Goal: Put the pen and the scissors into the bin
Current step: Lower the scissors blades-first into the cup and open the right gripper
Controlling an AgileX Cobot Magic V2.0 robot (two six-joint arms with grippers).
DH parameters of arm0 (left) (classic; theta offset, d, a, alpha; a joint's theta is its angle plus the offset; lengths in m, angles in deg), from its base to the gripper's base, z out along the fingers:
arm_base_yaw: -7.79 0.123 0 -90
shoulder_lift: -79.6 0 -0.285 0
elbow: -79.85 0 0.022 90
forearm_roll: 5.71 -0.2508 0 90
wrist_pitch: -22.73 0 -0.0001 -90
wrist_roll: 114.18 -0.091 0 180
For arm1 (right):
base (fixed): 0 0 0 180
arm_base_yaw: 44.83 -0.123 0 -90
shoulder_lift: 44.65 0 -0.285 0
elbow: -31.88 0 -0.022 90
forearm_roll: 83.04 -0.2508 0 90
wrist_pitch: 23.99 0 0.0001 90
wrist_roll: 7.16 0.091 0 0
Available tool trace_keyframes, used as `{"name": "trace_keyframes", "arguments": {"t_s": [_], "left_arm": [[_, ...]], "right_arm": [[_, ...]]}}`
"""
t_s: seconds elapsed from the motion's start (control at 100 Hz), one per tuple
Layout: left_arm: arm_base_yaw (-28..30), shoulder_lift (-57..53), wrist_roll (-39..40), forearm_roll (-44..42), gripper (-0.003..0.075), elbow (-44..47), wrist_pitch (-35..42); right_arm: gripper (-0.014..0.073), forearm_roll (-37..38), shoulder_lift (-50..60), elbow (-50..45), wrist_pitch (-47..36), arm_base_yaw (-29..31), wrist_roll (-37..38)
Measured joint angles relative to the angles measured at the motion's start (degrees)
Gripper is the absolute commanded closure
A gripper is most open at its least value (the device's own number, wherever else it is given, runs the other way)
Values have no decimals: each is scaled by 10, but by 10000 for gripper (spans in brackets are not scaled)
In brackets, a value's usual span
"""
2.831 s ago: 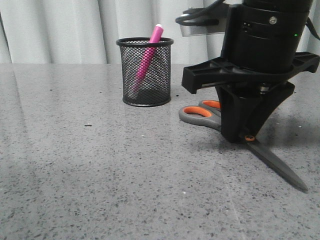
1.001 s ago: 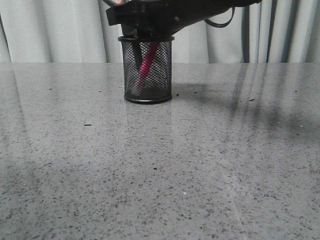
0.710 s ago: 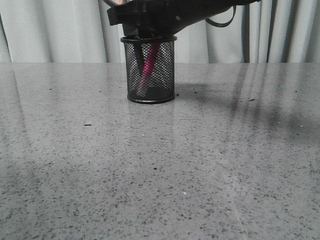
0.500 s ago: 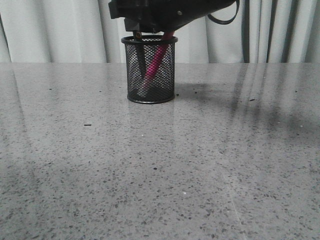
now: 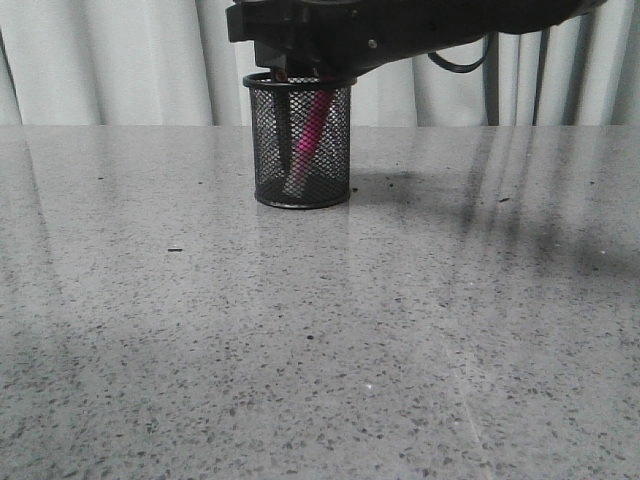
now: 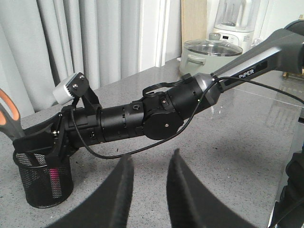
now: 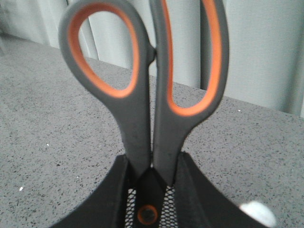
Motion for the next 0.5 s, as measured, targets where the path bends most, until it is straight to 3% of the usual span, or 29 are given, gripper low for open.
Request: {"name": "trace_keyframes", "arguments": {"t_s": [0.27, 0.5], "left_arm": [[-1, 0, 0, 0, 573, 0, -3], [-7, 0, 0, -12, 573, 0, -4]], "right_arm": [[638, -2, 5, -21, -23, 1, 0], [406, -3, 5, -25, -30, 1, 0]]}}
